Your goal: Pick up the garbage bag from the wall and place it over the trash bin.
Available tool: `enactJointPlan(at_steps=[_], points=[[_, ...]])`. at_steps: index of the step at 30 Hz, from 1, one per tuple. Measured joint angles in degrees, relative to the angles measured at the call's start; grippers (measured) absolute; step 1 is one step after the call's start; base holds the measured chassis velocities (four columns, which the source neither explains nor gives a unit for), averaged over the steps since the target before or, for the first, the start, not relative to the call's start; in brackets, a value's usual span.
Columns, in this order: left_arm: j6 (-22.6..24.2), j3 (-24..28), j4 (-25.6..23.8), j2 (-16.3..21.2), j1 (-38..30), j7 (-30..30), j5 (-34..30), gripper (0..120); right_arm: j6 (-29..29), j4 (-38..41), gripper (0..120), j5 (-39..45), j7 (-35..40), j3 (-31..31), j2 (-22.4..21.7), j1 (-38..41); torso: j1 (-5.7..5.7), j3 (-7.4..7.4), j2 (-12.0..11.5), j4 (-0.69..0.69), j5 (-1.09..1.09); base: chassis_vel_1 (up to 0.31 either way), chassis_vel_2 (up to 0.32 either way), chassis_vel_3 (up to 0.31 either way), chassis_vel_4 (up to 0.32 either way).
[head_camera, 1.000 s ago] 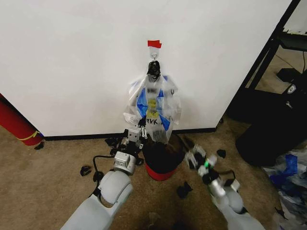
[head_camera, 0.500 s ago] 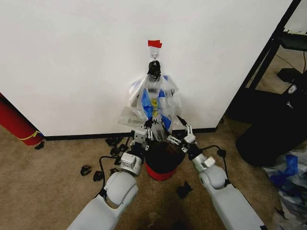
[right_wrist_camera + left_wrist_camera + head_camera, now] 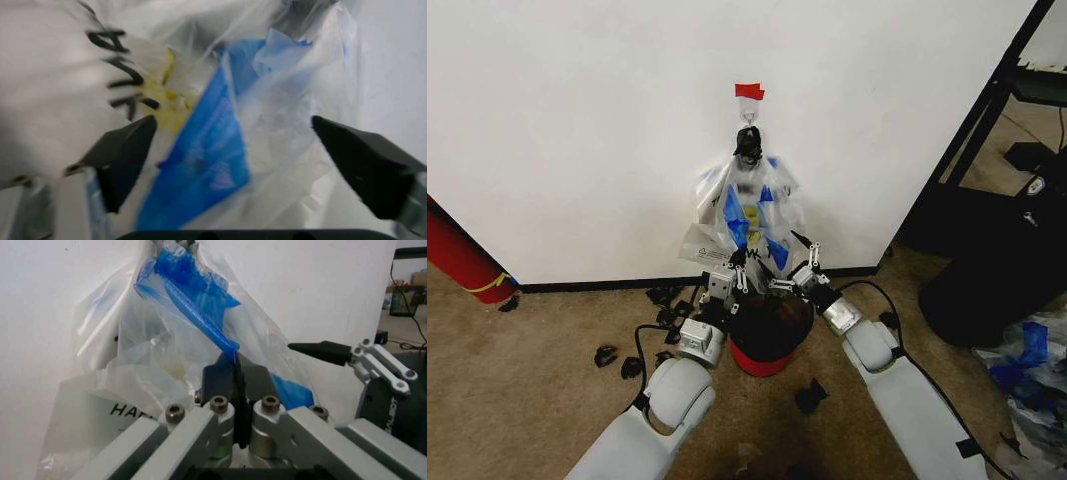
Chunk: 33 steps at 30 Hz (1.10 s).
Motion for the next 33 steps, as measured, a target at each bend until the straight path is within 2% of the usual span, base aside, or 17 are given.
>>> enactJointPlan(at_steps=[1, 2, 8, 9, 13, 15, 21, 22, 24, 28, 33], points=[[0.0, -0.1, -0.1, 0.1, 0.2, 0.0, 0.0, 0, -0.3, 0.1, 81, -0.7, 0.5, 0.1, 0.1, 0.0, 0.0, 0.0, 0.0, 0.0, 0.0, 0.0, 0.0, 0.0, 0.0], [0.0, -0.1, -0.1, 0.1, 0.2, 0.0, 0.0, 0, -0.3, 0.1, 81, -0.7, 0.5, 0.1, 0.1, 0.0, 0.0, 0.0, 0.0, 0.0, 0.0, 0.0, 0.0, 0.0, 0.0], [0.0, -0.5, -0.6, 0.5, 1.0, 0.0, 0.0, 0, -1.7, 0.6, 57, -1.8, 2.1, 0.4, 0.1, -0.5, 0.0, 0.0, 0.0, 0.0, 0.0, 0.0, 0.0, 0.0, 0.0], [0.0, -0.5, -0.6, 0.5, 1.0, 0.0, 0.0, 0, -1.7, 0.6, 57, -1.8, 2.1, 0.4, 0.1, -0.5, 0.0, 0.0, 0.0, 0.0, 0.0, 0.0, 0.0, 0.0, 0.0], [0.0, -0.7, -0.8, 0.7, 1.3, 0.0, 0.1, 0, -1.7, 1.5, 38, -2.8, 3.5, 1.2, -0.1, -1.8, 0.0, 0.0, 0.0, 0.0, 0.0, 0.0, 0.0, 0.0, 0.0], [0.0, -0.7, -0.9, 0.7, 1.4, 0.0, 0.0, 0, -1.7, 1.8, 36, -2.8, 4.1, 1.3, -0.2, -2.3, -0.01, 0.0, 0.0, 0.0, 0.0, 0.0, 0.0, 0.0, 0.0], [-0.1, -0.7, -1.0, 0.6, 1.9, 0.0, 0.3, 0, -1.0, 4.4, 9, 1.9, 5.8, 1.7, -1.2, -4.9, -0.01, -0.01, 0.0, 0.0, 0.01, 0.0, 0.0, 0.0, 0.0], [-0.1, -0.7, -1.0, 0.6, 1.9, 0.0, 0.3, 0, -1.0, 4.4, 9, 1.9, 5.8, 1.7, -1.2, -4.9, -0.01, -0.01, 0.0, 0.0, 0.01, 0.0, 0.0, 0.0, 0.0], [-0.2, -0.7, -1.0, 0.6, 2.1, 0.1, 0.4, 0, -0.5, 5.3, 1, 3.2, 5.9, 2.1, -1.5, -5.5, -0.01, -0.01, 0.0, 0.0, 0.0, 0.0, 0.0, 0.0, 0.0], [-0.2, -0.7, -1.0, 0.5, 2.3, 0.1, 0.7, 0, 0.2, 6.2, 0, 5.8, 6.1, 2.2, -1.8, -6.2, -0.01, -0.01, 0.0, 0.0, 0.0, 0.0, 0.0, 0.0, 0.0], [-1.1, -1.6, -1.1, 0.4, 3.9, 0.1, 1.2, 0, 3.2, 9.8, 0, 19.3, 3.2, 1.9, -2.6, -9.3, -0.01, -0.01, 0.0, 0.0, 0.0, 0.0, 0.0, 0.0, 0.0]])
